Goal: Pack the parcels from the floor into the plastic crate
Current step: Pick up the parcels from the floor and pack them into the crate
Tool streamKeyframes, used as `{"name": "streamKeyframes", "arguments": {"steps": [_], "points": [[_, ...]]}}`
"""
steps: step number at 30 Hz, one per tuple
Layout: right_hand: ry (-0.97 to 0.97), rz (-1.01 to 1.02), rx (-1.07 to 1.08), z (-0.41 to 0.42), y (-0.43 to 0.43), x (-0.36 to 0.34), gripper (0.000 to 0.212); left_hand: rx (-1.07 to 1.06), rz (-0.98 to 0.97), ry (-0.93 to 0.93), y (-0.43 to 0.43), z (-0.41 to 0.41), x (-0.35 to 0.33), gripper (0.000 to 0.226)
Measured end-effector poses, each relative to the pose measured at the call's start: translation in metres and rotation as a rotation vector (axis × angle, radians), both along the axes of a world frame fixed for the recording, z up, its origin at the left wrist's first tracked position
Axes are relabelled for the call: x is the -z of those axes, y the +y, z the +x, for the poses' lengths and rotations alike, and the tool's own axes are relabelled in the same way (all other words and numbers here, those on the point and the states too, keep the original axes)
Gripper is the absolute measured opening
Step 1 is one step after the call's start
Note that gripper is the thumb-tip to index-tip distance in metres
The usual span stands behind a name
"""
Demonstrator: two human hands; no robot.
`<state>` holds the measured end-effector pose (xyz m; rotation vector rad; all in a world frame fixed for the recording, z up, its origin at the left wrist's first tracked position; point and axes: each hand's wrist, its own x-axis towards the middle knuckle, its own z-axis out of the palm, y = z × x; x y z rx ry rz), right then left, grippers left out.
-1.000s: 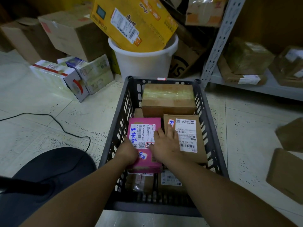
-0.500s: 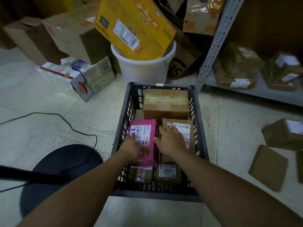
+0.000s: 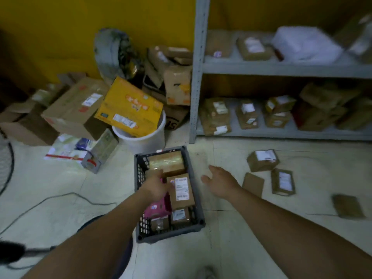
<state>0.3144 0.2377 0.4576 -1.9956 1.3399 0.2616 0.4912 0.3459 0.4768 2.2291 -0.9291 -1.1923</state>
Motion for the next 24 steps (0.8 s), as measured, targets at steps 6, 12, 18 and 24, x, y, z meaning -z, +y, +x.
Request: {"name": "streamKeyframes", "arguments": {"steps": [6, 12, 18, 24], "points": [[-0.013, -0.101, 0.242, -0.117, -0.016, -0.107, 0.063, 0.286, -0.052, -0.016, -0.059, -0.091, -0.103, 0.069], [-0.082, -0.198, 0.463, -0.261, -0.04, -0.179, 0.063, 0.474, -0.153, -0.101, -0.12, -0.236, -0.169, 0.074], [-0.047, -0.26, 0.545, -0.433, -0.076, -0.206, 0.066, 0.61, -0.197, -0.057, -0.18, -0.39, -0.194, 0.075], [-0.022, -0.266, 0.652, -0.564, -0.1, -0.222, 0.066, 0.747, -0.207, -0.018, -0.226, -0.518, -0.203, 0.074]]}}
